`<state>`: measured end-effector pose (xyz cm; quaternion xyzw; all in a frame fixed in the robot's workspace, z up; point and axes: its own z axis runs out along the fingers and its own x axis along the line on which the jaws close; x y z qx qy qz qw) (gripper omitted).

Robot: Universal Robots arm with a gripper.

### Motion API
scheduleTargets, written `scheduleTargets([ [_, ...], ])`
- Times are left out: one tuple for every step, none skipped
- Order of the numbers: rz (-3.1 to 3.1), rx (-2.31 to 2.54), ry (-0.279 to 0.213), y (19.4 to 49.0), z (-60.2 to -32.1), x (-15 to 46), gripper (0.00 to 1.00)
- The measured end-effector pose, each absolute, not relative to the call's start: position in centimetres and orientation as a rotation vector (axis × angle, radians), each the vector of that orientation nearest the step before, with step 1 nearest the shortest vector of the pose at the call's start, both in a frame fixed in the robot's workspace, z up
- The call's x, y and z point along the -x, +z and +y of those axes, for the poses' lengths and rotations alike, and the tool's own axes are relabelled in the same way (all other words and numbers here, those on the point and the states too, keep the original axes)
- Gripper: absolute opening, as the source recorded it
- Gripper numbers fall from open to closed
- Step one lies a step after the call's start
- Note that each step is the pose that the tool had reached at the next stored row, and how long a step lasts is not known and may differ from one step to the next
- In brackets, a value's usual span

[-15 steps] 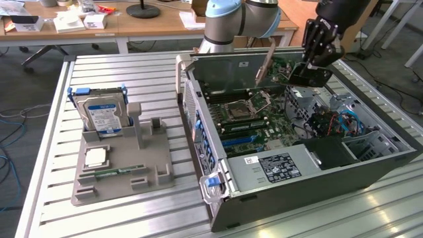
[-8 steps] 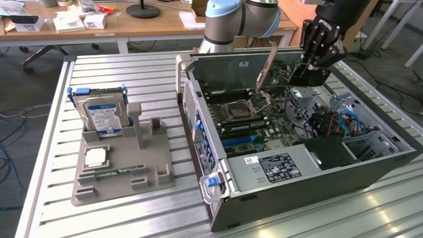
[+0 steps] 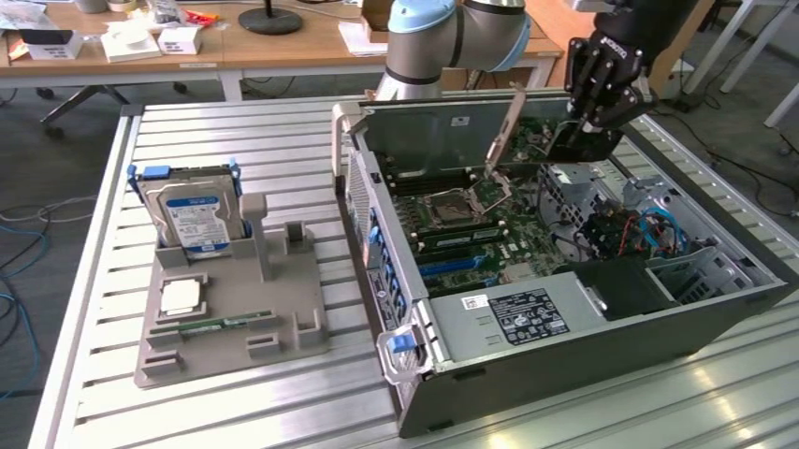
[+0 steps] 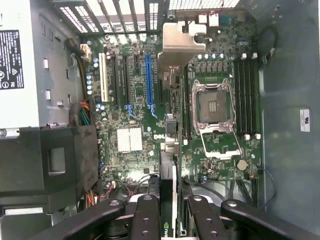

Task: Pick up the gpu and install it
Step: 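Insert the gpu into the slot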

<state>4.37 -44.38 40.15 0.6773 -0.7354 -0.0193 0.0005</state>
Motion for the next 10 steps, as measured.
scheduleTargets([
  [-2.311, -2.131, -0.056, 40.14, -44.38, -4.35, 0.26],
  [-2.313, -2.137, -0.049, 40.13, -44.37, -4.32, 0.26],
  [-2.315, -2.142, -0.043, 40.12, -44.37, -4.29, 0.26],
  [-2.318, -2.146, -0.037, 40.11, -44.37, -4.26, 0.26],
  [-2.319, -2.148, -0.033, 40.11, -44.37, -4.22, 0.26],
  [-2.322, -2.152, -0.026, 40.1, -44.37, -4.16, 0.26],
  [-2.326, -2.156, -0.019, 40.1, -44.37, -4.1, 0.26],
  [-2.328, -2.16, -0.012, 40.09, -44.38, -4.05, 0.26],
  [-2.33, -2.162, -0.008, 40.08, -44.38, -4.03, 0.26],
  [-2.33, -2.162, -0.008, 40.08, -44.38, -4.03, 0.26],
])
